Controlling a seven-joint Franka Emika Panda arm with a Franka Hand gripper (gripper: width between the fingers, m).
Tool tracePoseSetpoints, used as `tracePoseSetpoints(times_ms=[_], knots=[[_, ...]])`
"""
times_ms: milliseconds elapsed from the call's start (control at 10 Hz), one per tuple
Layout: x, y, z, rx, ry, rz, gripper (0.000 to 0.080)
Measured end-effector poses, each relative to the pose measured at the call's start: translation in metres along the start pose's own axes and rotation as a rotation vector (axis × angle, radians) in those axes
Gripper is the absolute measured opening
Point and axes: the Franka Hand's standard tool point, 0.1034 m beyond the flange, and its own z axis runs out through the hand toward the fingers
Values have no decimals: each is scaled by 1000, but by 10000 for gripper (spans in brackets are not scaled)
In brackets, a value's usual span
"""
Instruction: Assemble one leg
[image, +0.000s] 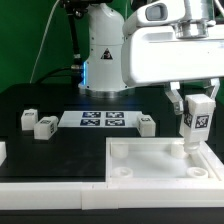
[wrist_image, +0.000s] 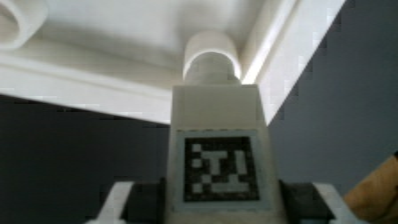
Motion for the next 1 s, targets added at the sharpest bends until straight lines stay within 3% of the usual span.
tracePoseSetpoints(times_ms=[300,400,1000], knots=[[-11,-3,12,-2,13,-3,292],[-6,-1,15,-13,64,-3,292],[-4,-5,32,-7,63,-4,292]])
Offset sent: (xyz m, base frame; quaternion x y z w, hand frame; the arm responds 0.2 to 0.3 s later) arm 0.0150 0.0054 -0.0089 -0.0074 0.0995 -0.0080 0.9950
